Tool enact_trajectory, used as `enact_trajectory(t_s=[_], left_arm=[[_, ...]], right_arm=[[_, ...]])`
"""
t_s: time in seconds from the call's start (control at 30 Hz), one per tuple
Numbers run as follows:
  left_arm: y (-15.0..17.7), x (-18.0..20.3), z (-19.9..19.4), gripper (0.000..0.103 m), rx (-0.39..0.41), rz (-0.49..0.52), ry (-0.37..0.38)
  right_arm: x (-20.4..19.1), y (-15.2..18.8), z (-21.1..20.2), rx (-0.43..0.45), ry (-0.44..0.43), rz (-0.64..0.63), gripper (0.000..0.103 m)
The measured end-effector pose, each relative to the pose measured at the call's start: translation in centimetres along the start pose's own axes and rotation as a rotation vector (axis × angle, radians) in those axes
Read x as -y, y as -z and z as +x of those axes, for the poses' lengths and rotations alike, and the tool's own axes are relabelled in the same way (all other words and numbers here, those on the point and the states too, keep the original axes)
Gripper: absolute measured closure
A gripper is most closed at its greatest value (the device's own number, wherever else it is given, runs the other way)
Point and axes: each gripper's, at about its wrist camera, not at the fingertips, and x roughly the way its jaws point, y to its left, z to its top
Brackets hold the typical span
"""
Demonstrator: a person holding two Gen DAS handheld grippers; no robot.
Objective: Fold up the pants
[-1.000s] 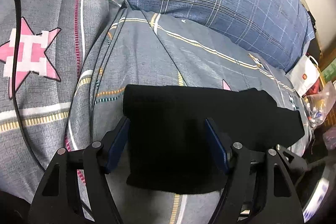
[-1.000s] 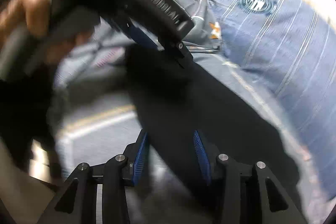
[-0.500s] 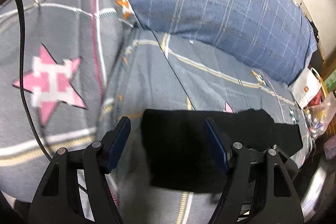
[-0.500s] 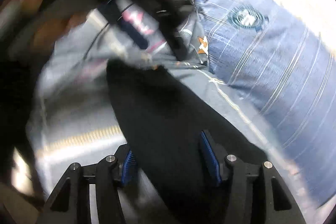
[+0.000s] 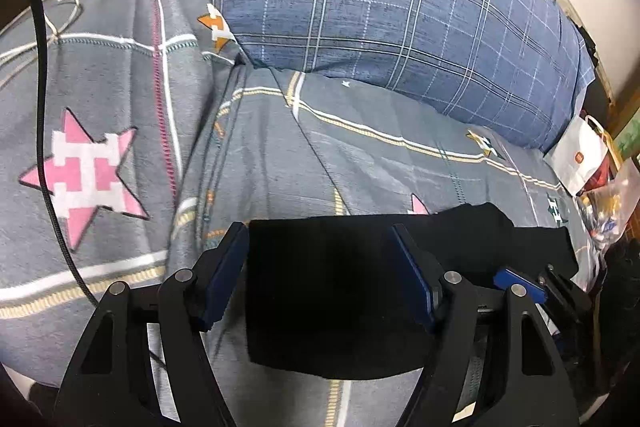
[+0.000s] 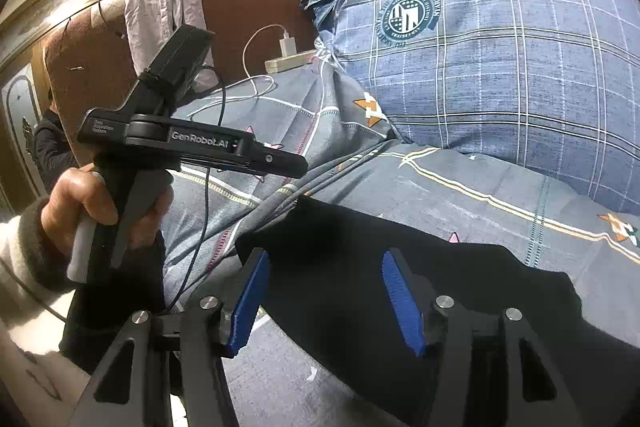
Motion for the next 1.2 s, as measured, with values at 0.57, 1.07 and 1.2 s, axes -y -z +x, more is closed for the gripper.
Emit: enact_trajectory(t_s=[0.57,1.07,1.2], left_arm=[[3.9,2.4,5.7,0.031,-0.01,0.07,-0.124],[3.4,3.0,4.8,0.031,0.01,0.054,-0.119],[3.2,3.2,6.7,0.03,-0.008,0.078,-0.168]], right_arm=[[7.2,1.2,3.4,-0.135,0.248,0.179,0.048],[11.6,0.5,0.2,-0.101,0.228,0.327,0.05],[12.7,0.7,1.5,-0.096,0.199,0.363,0.054]])
